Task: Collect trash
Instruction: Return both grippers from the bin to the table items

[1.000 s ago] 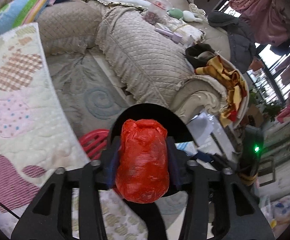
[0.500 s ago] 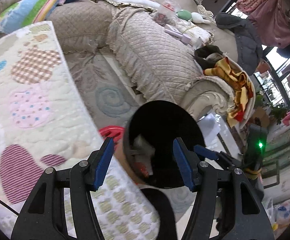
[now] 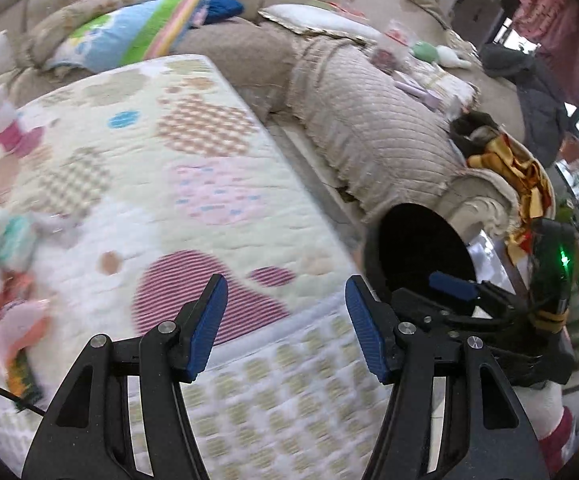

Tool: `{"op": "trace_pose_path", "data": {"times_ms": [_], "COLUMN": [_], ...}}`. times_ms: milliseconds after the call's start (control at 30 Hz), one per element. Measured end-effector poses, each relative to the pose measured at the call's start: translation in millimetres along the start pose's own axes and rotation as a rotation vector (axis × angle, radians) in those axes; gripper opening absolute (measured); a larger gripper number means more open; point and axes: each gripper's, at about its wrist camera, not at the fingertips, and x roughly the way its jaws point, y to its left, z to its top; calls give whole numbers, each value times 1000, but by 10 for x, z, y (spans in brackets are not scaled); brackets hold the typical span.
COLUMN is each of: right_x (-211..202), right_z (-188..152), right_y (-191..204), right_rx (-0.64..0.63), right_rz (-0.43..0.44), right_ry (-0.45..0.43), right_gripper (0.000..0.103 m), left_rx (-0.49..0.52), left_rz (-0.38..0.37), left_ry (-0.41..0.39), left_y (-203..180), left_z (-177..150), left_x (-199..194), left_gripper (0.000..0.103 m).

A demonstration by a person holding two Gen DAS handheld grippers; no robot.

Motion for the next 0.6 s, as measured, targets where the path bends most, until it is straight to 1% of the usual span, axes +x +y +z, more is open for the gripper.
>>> {"op": "trace_pose_path", "data": {"times_ms": [167, 267, 467, 600], "right_x": [117, 244, 466, 633], "right_z": [56, 82, 65, 52], "right_y": [368, 659, 1208, 1564], "right_rx": [-60, -112, -217, -282], "right_rz": [36, 69, 130, 171], "right_ry": [12, 31, 57, 67], "right_gripper": [80, 80, 80, 79], "left_rx": [-41, -67, -157, -209], "left_rz": [50, 83, 174, 228], "left_ry": [-22, -39, -73, -88], "left_y": [381, 648, 1286, 1659], "left_z": [-131, -239, -487, -633], "left_x": [-259, -447, -813, -972], "left_gripper": [60, 60, 60, 60]}}
